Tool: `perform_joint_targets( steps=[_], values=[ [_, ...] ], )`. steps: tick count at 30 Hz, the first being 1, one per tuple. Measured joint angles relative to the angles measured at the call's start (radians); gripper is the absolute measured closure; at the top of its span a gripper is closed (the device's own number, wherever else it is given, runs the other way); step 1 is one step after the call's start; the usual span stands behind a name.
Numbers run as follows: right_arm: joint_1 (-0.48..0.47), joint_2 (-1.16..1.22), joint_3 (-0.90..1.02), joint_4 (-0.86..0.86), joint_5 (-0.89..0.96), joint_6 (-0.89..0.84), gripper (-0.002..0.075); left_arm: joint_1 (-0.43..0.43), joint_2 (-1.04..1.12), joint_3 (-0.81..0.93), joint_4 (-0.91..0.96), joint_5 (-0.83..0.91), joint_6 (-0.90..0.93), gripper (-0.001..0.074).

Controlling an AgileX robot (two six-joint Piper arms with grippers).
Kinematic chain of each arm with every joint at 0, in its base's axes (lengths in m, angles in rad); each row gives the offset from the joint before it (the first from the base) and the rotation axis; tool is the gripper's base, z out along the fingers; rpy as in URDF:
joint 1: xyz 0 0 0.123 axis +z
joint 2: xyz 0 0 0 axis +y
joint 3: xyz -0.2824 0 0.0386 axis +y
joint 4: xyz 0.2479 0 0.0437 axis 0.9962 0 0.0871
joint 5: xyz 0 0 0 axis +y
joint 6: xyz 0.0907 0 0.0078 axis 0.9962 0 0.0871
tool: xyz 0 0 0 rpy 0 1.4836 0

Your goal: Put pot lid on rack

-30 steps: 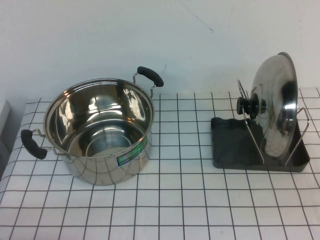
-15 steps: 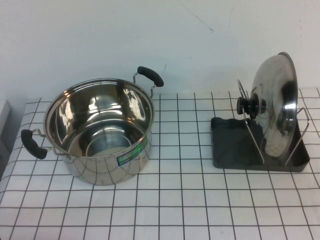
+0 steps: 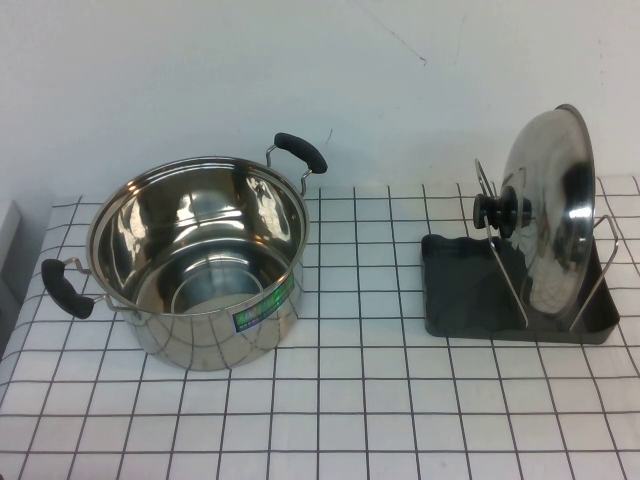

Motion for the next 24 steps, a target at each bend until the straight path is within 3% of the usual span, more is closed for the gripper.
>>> perform_joint_targets(
  steps=[15, 19, 24],
  values=[
    [0.000, 0.000, 0.000, 0.000, -0.003, 0.000, 0.0726, 0.000, 0.000, 0.000, 0.000, 0.000, 0.000, 0.0737],
    [0.000, -0.012, 0.042, -0.001, -0.081, 0.000, 0.0726, 0.000, 0.000, 0.000, -0.002, 0.000, 0.000, 0.0737],
    [0.000, -0.099, 0.147, -0.185, -0.226, 0.194, 0.0726, 0.000, 0.000, 0.000, -0.002, 0.000, 0.000, 0.0737]
  ],
)
